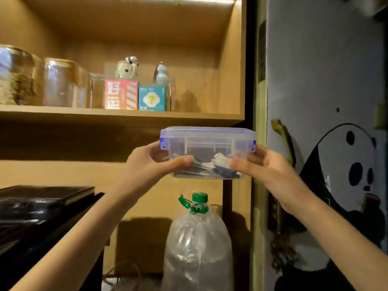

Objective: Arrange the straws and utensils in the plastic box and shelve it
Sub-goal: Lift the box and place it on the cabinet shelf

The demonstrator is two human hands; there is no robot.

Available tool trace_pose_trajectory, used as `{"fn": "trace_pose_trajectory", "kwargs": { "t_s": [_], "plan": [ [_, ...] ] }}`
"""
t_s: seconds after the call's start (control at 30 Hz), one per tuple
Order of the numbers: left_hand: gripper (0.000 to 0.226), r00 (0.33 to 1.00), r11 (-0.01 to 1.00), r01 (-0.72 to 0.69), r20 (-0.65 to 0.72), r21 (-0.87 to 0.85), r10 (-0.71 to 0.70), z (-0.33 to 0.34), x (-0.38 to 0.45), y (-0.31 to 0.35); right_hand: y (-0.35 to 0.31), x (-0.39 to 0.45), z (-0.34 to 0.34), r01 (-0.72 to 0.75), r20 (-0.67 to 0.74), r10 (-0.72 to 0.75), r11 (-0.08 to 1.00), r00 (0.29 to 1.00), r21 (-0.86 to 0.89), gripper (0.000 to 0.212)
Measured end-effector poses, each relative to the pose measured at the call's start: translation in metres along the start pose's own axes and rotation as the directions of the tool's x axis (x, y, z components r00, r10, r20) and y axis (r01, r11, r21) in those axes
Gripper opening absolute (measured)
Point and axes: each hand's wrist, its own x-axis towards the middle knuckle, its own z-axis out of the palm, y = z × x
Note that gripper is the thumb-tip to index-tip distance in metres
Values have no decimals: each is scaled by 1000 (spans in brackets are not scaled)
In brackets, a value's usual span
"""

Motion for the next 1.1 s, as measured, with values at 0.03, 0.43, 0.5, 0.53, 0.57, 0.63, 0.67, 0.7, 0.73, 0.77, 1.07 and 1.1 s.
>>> {"fn": "trace_pose_trajectory", "kwargs": {
  "t_s": [0.03, 0.43, 0.5, 0.53, 0.57, 0.63, 0.67, 0.7, 0.73, 0.77, 1.07, 1.1],
  "plan": [
    [29, 1000, 1000, -11, -6, 3, 11, -2, 9, 5, -6, 8, -4, 17, 0, -17, 1000, 1000, -14, 49],
    [38, 997, 998, -46, -61, 37, 48, -15, 110, 56, -65, 102, -39, 142, -69, -157, 971, 985, -193, 72],
    [31, 998, 998, -50, -40, 49, 52, -17, 127, 61, -67, 117, -42, 144, -77, -163, 968, 984, -204, 73],
    [28, 999, 997, -44, -24, 56, 45, -18, 135, 61, -66, 124, -44, 142, -78, -160, 969, 984, -201, 74],
    [24, 999, 998, -31, -12, 59, 32, -19, 142, 61, -66, 131, -45, 139, -73, -156, 970, 985, -198, 74],
    [22, 1000, 998, -12, 1, 69, 12, -19, 156, 59, -62, 143, -48, 130, -61, -144, 972, 988, -198, 75],
    [25, 1000, 997, -7, 4, 77, 7, -19, 163, 56, -59, 149, -50, 126, -61, -141, 972, 988, -196, 78],
    [28, 1000, 997, -3, 7, 83, 2, -18, 170, 53, -56, 155, -51, 125, -64, -139, 973, 988, -194, 81],
    [32, 1000, 996, 2, 8, 86, -2, -17, 176, 49, -53, 161, -52, 123, -67, -139, 973, 988, -194, 85],
    [37, 1000, 996, 5, 7, 84, -6, -17, 183, 45, -49, 167, -53, 122, -69, -138, 973, 988, -194, 89],
    [78, 999, 996, 39, -7, 78, -38, -8, 232, -4, -4, 212, -52, 60, -116, -81, 984, 990, -169, 88],
    [77, 999, 996, 37, -8, 81, -36, -7, 236, -9, 1, 217, -52, 60, -117, -80, 985, 990, -161, 82]
  ]
}}
